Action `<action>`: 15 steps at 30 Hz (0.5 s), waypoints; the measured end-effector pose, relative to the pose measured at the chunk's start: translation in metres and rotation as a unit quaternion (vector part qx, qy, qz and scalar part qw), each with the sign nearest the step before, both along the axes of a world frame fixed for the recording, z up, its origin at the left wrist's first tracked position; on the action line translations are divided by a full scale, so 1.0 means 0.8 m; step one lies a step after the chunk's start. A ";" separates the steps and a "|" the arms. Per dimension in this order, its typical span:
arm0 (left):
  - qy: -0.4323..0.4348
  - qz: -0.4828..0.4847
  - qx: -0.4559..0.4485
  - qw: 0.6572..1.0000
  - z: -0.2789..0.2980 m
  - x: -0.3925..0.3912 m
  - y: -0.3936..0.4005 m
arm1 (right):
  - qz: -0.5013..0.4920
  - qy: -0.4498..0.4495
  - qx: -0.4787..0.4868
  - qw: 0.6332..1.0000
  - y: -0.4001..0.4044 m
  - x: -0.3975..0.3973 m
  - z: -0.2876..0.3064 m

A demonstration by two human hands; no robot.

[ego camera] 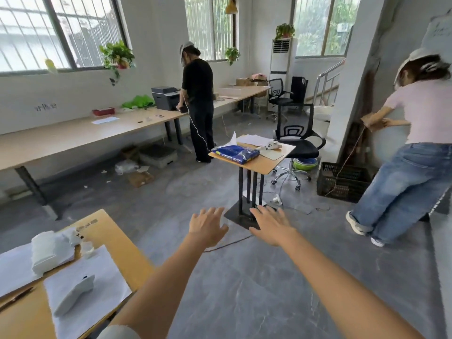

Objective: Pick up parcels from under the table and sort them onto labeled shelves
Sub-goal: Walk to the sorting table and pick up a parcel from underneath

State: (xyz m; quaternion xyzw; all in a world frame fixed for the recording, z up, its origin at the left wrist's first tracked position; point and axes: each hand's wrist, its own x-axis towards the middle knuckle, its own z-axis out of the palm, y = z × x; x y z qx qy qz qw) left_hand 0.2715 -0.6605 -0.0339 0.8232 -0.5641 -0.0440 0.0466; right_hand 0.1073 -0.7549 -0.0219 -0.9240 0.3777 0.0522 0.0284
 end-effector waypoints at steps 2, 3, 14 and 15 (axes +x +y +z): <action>-0.004 0.012 0.002 1.000 -0.007 0.026 -0.030 | 0.007 0.003 0.004 1.000 -0.036 0.025 -0.004; -0.008 0.017 0.005 1.000 -0.011 0.040 -0.045 | 0.011 0.005 0.007 1.000 -0.053 0.039 -0.006; 0.011 0.091 0.022 0.996 -0.040 0.253 -0.210 | 0.074 0.031 0.019 0.997 -0.246 0.250 -0.006; 0.009 0.102 0.022 0.995 -0.040 0.275 -0.218 | 0.080 0.023 0.023 0.996 -0.260 0.271 -0.005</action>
